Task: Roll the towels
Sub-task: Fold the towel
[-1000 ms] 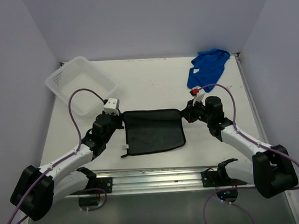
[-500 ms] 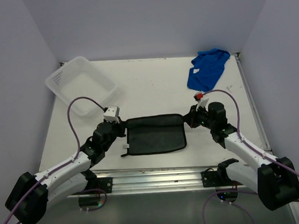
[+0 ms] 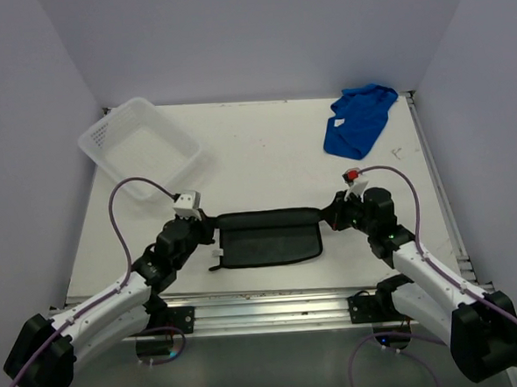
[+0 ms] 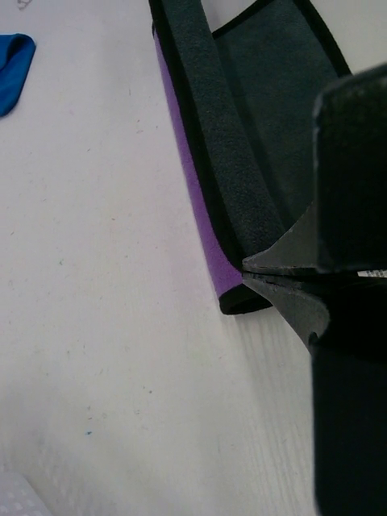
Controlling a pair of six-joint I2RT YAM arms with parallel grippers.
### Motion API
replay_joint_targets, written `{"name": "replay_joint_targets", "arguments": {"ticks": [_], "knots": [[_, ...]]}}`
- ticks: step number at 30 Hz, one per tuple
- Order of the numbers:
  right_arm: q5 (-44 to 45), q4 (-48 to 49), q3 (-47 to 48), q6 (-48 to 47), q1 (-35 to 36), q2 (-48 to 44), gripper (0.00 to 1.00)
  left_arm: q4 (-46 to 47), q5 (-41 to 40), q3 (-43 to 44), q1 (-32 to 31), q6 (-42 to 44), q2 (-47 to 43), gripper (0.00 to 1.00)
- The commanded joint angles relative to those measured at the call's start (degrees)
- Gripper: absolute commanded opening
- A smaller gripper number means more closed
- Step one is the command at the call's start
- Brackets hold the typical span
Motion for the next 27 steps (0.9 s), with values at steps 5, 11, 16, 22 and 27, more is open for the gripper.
{"name": "replay_joint_targets", "arguments": {"ticks": [5, 11, 16, 22, 27], "knots": [[2.0, -1.2, -3.3, 3.8, -0.1, -4.0, 0.00, -2.2, -0.4, -1.5, -0.5, -1.9, -2.2, 0.00], [1.0, -2.3, -3.6, 4.6, -0.1, -4.5, 0.00, -3.3, -0.3, -2.3, -0.9, -3.9, -2.6, 0.00], [1.3, -4.5, -4.1, 6.9, -0.1, -4.6, 0.00, -4.8, 0.0, -2.6, -1.0, -4.4, -3.9, 0.00], [0.7, -9.6, -3.9, 6.9, -0.1, -5.4, 0.00, -7.8, 0.6, -1.7, -1.1, -5.0, -4.6, 0.00], [0.5, -13.2, -3.5, 6.9, -0.1, -6.5, 0.00, -9.5, 0.3, -1.7, -1.2, -6.2, -4.3, 0.00]]}}
